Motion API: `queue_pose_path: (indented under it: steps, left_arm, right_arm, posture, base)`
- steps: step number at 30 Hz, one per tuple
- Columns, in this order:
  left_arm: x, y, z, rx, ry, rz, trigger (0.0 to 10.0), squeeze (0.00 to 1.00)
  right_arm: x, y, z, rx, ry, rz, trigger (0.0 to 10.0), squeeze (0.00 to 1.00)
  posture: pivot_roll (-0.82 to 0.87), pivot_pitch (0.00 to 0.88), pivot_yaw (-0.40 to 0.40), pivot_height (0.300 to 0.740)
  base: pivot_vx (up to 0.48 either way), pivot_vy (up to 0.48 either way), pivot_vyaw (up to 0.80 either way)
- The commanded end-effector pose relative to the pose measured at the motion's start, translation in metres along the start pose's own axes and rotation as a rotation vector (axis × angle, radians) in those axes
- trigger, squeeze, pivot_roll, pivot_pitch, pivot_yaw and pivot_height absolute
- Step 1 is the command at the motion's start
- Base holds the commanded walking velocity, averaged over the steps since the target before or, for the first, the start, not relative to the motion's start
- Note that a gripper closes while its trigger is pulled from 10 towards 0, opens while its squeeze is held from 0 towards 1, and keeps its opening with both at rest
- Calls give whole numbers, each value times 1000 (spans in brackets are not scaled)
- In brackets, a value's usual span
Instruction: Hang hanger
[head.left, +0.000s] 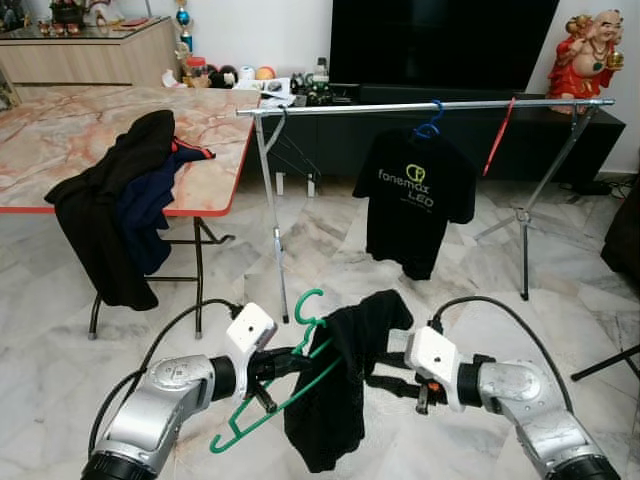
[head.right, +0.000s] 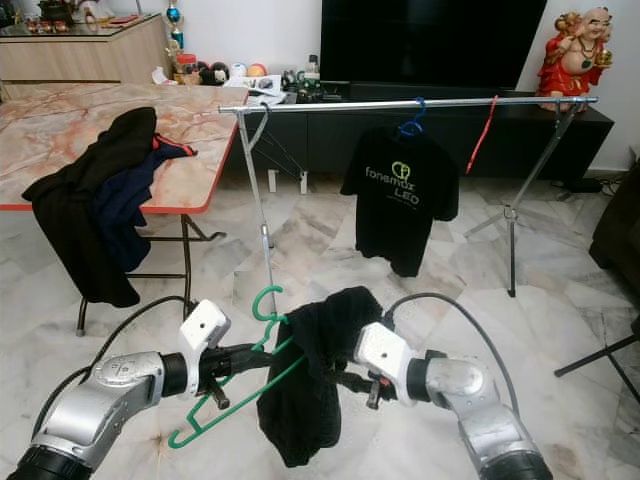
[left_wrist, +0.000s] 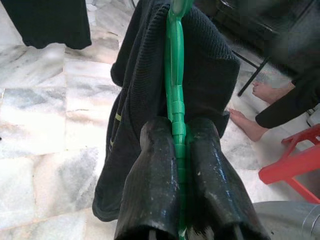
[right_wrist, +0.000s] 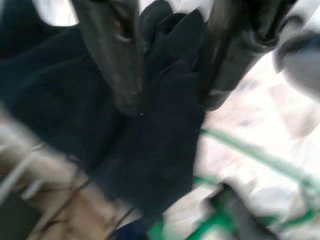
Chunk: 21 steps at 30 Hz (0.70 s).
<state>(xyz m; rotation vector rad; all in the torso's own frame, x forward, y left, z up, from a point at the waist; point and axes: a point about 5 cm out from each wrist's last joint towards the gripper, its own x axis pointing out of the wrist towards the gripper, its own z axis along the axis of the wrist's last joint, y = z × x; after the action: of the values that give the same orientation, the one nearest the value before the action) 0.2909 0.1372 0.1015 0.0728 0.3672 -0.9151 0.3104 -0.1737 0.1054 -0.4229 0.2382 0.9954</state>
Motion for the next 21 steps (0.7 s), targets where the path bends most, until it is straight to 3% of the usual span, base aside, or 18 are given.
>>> queue_pose_path:
  steps: [1, 6, 11, 12, 13, 15, 16, 18, 21]
  left_arm:
    - [-5, 4, 8, 34, -19, -6, 10000, 0]
    - [-5, 3, 4, 66, 13, -27, 10000, 0]
    - [-11, 1, 3, 148, 35, -78, 10000, 0]
    - [-12, 1, 3, 157, 38, -85, 10000, 0]
    - [-14, 0, 2, 169, 48, -105, 10000, 0]
    - [-15, 0, 2, 177, 57, -122, 10000, 0]
    - [-19, -2, 3, 207, 79, -168, 10000, 0]
    - [-21, -3, 5, 224, 87, -196, 10000, 0]
    - [-22, -5, 7, 243, 94, -222, 10000, 0]
  right_arm:
    - [-12, -26, 32, -50, -118, -117, 10000, 1000]
    - [-17, -34, 39, -77, -118, -105, 10000, 1000]
    - [-18, -31, 40, -153, -48, 71, 10000, 988]
    - [-18, -30, 40, -157, -44, 97, 10000, 459]
    - [-18, -27, 39, -167, -32, 149, 10000, 0]
    - [-19, -25, 38, -172, -20, 184, 10000, 0]
    - [-20, -26, 29, -196, 66, 257, 10000, 0]
    - [-21, -29, 25, -204, 118, 283, 10000, 0]
    - [-20, -34, 27, -193, 109, 302, 10000, 0]
  posture:
    - [119, 4, -12, 740]
    - [116, 2, -12, 740]
    - [115, 5, -14, 740]
    - [115, 5, -14, 740]
    - [115, 7, -16, 740]
    - [115, 7, -16, 740]
    - [122, 11, -21, 740]
    - [123, 11, -21, 740]
    - [123, 11, -21, 740]
  base:
    - [0, 0, 0]
    - [0, 0, 0]
    - [0, 0, 0]
    - [0, 0, 0]
    - [0, 0, 0]
    - [0, 0, 0]
    - [0, 0, 0]
    - [0, 0, 0]
    - [0, 0, 0]
